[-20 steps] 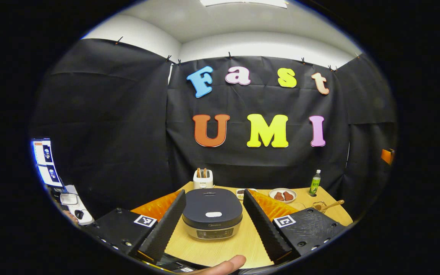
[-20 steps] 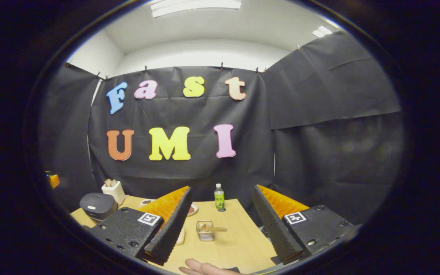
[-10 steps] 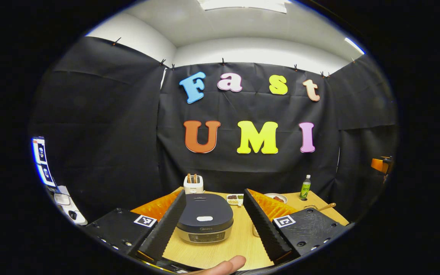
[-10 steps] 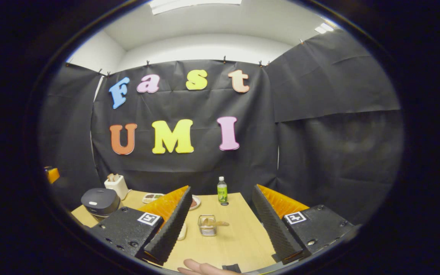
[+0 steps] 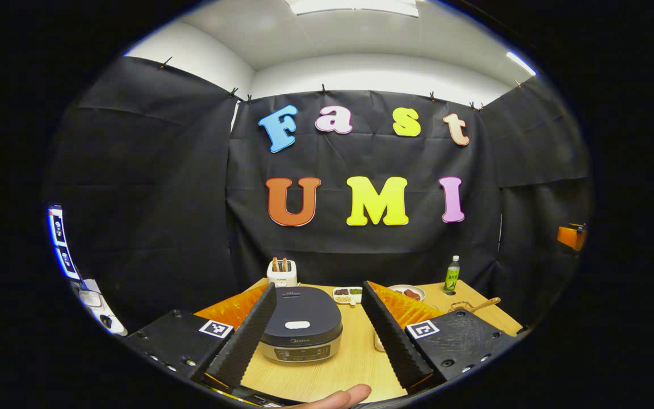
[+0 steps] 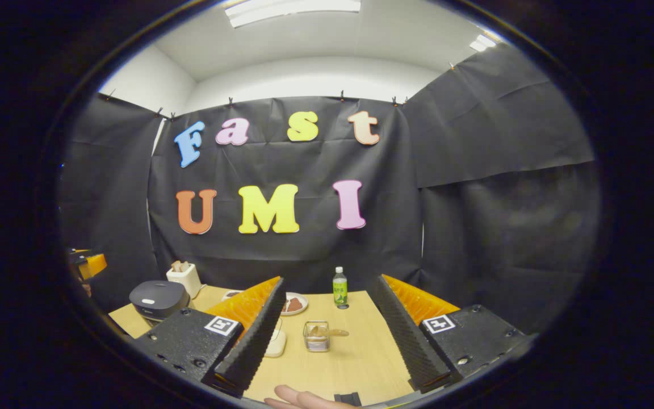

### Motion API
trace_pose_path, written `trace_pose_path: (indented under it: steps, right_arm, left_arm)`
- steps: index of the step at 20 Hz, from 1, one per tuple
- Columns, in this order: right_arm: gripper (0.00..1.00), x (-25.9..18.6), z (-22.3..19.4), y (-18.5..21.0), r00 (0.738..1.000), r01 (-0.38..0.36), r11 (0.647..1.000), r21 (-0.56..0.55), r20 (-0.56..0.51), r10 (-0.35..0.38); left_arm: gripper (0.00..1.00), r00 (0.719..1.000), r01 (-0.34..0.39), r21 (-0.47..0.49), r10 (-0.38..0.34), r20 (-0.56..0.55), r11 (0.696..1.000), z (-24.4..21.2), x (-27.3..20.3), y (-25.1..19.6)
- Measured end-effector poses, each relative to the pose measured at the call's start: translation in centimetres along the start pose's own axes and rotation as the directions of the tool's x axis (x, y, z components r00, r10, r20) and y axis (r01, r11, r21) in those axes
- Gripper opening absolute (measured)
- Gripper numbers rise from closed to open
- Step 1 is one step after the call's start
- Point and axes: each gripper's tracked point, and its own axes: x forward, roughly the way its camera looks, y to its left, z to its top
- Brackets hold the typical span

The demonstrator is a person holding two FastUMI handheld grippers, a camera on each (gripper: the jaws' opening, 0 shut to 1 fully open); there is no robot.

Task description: Close the left gripper, press the button to open the rice cooker; take a wooden spoon from the chopstick holder with the right hand, scoop a spoonful of rice and pour it into the rice cooker, then put the wooden spoon back into the chopstick holder.

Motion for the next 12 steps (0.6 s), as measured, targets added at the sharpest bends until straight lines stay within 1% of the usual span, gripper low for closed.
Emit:
trace_pose_path:
  steps: [1,3,4,5,6,7,8,9,10,12]
  right_arm:
    - [1.00,0.1,-0.1,-0.1,1.000,0.003,1.000,0.003,0.001,-0.003]
    - [1.00,0.0,-0.5,-0.4,1.000,0.003,1.000,0.008,-0.004,-0.003]
    - [1.00,0.1,-0.6,-0.4,1.000,0.002,1.000,0.007,-0.007,-0.002]
    - [1.00,0.1,-0.8,-0.5,1.000,0.001,1.000,0.004,-0.010,-0.001]
    - [1.00,0.2,-0.9,-0.4,1.000,-0.002,1.000,0.001,-0.010,0.002]
    - [1.00,0.3,-0.9,-0.2,1.000,-0.007,1.000,-0.003,-0.012,0.007]
    - [1.00,0.5,-1.0,-0.1,1.000,-0.011,1.000,-0.007,-0.015,0.011]
    - [1.00,0.5,-1.1,0.1,1.000,-0.016,1.000,-0.011,-0.016,0.016]
    - [1.00,0.5,-1.0,0.2,1.000,-0.020,1.000,-0.013,-0.014,0.019]
    - [1.00,0.6,-1.0,0.2,1.000,-0.021,1.000,-0.016,-0.005,0.021]
  left_arm:
    - [0.96,1.000,-0.010,-0.001,0.010,-0.007,1.000,-0.3,0.2,0.1]
    - [0.95,1.000,-0.008,-0.003,0.008,-0.011,1.000,-0.5,1.2,0.1]
    - [0.75,1.000,0.000,-0.005,0.000,-0.017,1.000,-0.9,1.6,0.0]
    - [0.69,1.000,0.002,-0.003,-0.002,-0.022,1.000,-1.2,1.9,0.1]
    - [0.68,1.000,-0.004,0.005,0.004,-0.031,1.000,-1.6,2.5,0.4]
    - [0.72,0.999,0.000,0.011,0.001,-0.043,1.000,-2.1,3.0,0.5]
    - [0.58,0.998,-0.003,0.010,0.004,-0.057,1.000,-2.5,3.5,0.5]
    - [0.55,0.997,-0.002,0.011,0.003,-0.076,1.000,-3.0,4.3,0.4]
    - [0.35,0.996,-0.005,0.012,0.006,-0.085,1.000,-3.6,5.0,0.6]
    - [0.30,0.993,-0.016,0.030,0.020,-0.121,0.999,-4.9,6.3,0.8]
